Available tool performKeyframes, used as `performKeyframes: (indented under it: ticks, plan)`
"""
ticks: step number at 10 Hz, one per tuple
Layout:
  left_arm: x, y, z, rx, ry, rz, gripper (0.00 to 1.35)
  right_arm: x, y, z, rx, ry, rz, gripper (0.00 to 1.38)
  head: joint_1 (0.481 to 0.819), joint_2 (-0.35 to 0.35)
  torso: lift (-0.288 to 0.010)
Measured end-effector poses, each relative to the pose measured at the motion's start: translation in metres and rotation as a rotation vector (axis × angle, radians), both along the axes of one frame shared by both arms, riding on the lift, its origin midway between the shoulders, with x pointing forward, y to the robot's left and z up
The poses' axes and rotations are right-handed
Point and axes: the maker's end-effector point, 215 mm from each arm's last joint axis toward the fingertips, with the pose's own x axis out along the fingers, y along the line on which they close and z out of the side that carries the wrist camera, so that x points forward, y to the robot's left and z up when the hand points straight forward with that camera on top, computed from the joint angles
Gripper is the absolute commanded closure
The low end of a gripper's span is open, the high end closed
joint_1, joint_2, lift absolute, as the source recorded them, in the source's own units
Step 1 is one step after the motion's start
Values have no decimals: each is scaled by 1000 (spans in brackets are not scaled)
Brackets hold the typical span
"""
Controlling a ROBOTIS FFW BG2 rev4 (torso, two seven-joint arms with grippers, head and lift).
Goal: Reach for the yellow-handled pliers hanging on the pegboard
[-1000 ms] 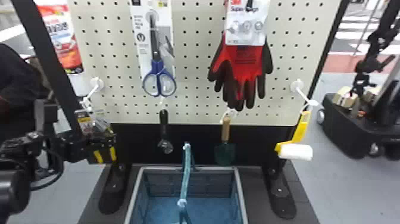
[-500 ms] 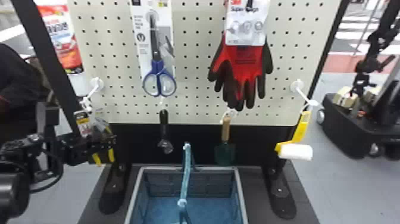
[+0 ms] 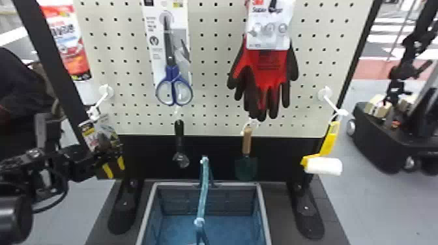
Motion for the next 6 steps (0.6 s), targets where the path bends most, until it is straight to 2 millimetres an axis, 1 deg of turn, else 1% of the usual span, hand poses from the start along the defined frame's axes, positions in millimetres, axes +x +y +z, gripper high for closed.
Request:
performKeyframes:
  ticks: [3, 4, 5, 6]
  plan:
    - [0, -1, 1, -13, -8, 1, 976, -1, 0, -1, 0, 3, 2, 117, 549, 0, -100]
    - [-1, -3, 1, -20, -9, 2, 898, 0, 0, -1, 0, 2, 2, 117, 549, 0, -100]
    - [-3, -5, 0, -26, -9, 0, 779, 0, 1, -1, -1, 1, 2, 117, 549, 0, -100]
    - [-6, -7, 1, -31, -10, -3, 710, 0, 1, -1, -1, 1, 3, 117, 549, 0, -100]
